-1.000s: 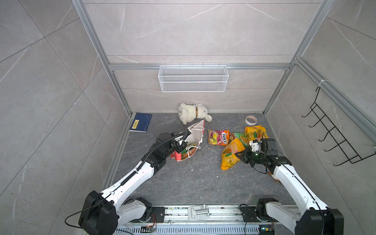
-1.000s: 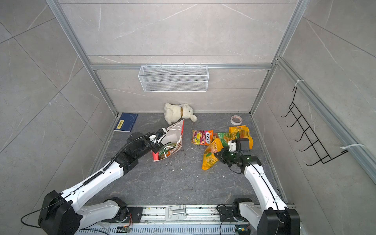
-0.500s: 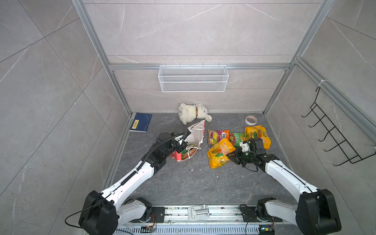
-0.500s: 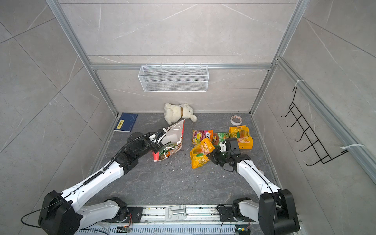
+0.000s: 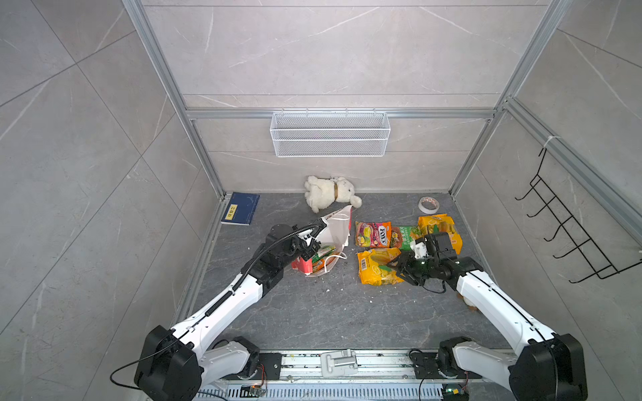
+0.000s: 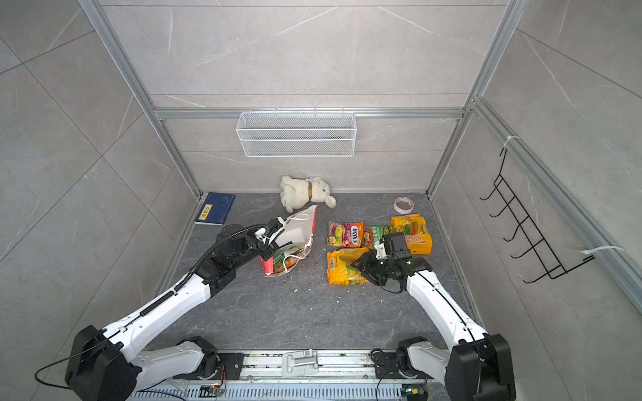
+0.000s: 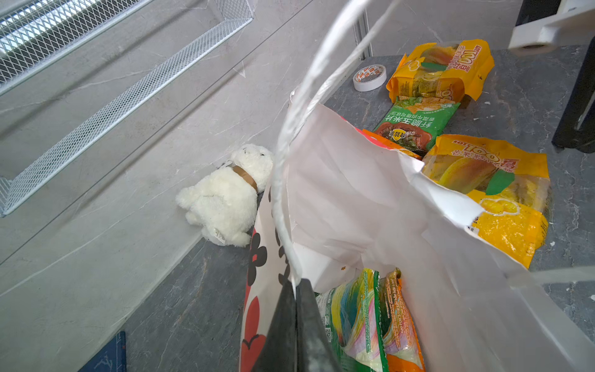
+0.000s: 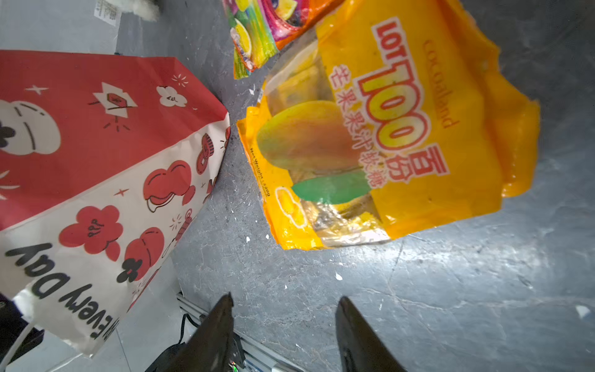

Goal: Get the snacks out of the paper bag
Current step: 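Lower the yellow packet onto the table and open the right gripper, then raise the right gripper away from the placed yellow packet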

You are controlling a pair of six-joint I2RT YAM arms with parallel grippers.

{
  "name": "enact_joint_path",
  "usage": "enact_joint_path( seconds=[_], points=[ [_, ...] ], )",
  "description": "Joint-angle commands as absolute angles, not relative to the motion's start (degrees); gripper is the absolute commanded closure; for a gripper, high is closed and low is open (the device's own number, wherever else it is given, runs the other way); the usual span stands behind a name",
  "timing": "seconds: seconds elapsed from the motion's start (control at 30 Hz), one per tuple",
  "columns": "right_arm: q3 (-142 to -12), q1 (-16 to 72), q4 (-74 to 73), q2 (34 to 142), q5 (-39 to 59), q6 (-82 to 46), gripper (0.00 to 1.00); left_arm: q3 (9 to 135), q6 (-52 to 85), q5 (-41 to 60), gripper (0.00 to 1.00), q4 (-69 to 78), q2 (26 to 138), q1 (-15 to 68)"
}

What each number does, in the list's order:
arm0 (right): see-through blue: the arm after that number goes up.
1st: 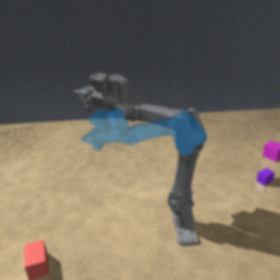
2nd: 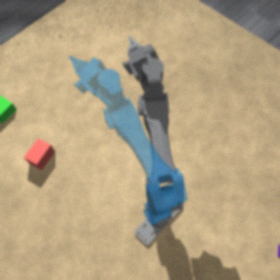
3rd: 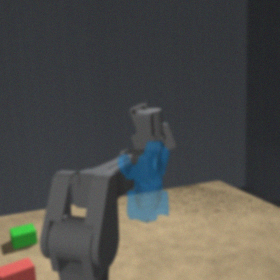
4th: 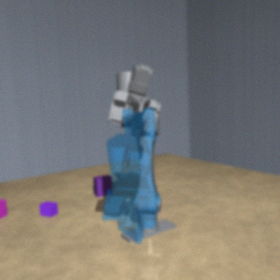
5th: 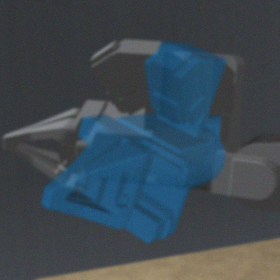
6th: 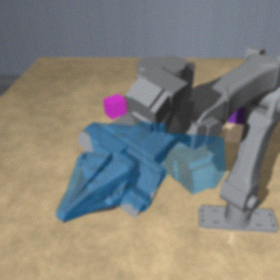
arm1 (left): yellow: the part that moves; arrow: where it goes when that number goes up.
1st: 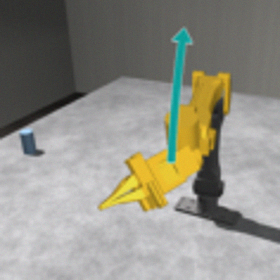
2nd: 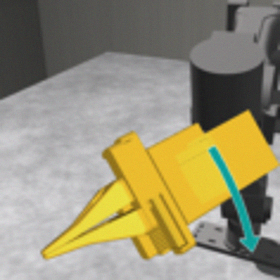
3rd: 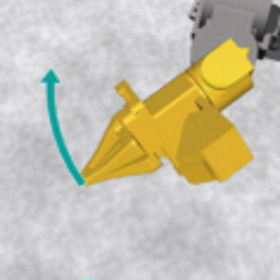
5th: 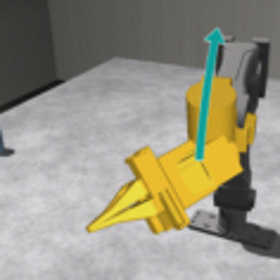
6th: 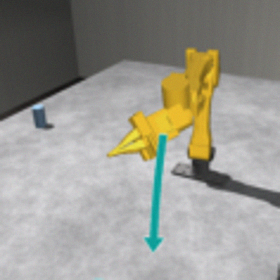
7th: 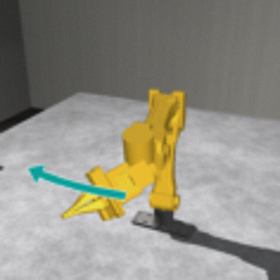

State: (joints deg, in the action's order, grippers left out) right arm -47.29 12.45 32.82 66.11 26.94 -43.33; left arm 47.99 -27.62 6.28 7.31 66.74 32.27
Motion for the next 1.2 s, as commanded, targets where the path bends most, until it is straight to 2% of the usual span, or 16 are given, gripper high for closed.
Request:
enact_joint_path(
  seconds=[0.0, 0.07, 0.17, 0.27, 0.43, 0.77, 0.97, 1.17],
  points=[
    [-51.3, 12.7, 40.2, 64.5, 18.5, -36.7, 0.43, 50.3, -26.4, 8.3, 1.0, 7.9, 67.1, 32.5],
    [-54.7, 12.4, 43.0, 67.2, 13.5, -33.1, 0.36, 50.2, -26.4, 8.3, 1.0, 8.2, 67.2, 32.6],
    [-57.4, 9.5, 40.6, 72.8, 18.4, -29.5, 0.3, 50.1, -26.2, 8.9, 1.0, 7.9, 67.2, 32.5],
    [-56.4, 5.6, 35.7, 76.7, 25.2, -26.5, 0.29, 50.1, -26.6, 9.8, 1.0, 6.5, 66.5, 32.5],
    [-56.4, 3.4, 35.3, 80.8, 19.0, -21.5, 0.23, 50.0, -29.7, 13.8, 1.0, 2.4, 64.8, 32.5],
    [-51.1, 2.2, 29.3, 86.7, 26.2, -17.9, 0.18, 50.0, -28.9, 14.0, 1.0, 1.4, 65.0, 32.5],
    [-47.9, 2.8, 25.8, 88.2, 27.8, -18.9, 0.19, 50.1, -28.6, 14.3, 1.0, 1.9, 65.4, 32.5],
    [-45.4, 4.5, 21.5, 87.8, 29.0, -24.4, 0.36, 50.2, -28.5, 14.2, 1.0, 2.4, 65.5, 32.5]
  ],
)
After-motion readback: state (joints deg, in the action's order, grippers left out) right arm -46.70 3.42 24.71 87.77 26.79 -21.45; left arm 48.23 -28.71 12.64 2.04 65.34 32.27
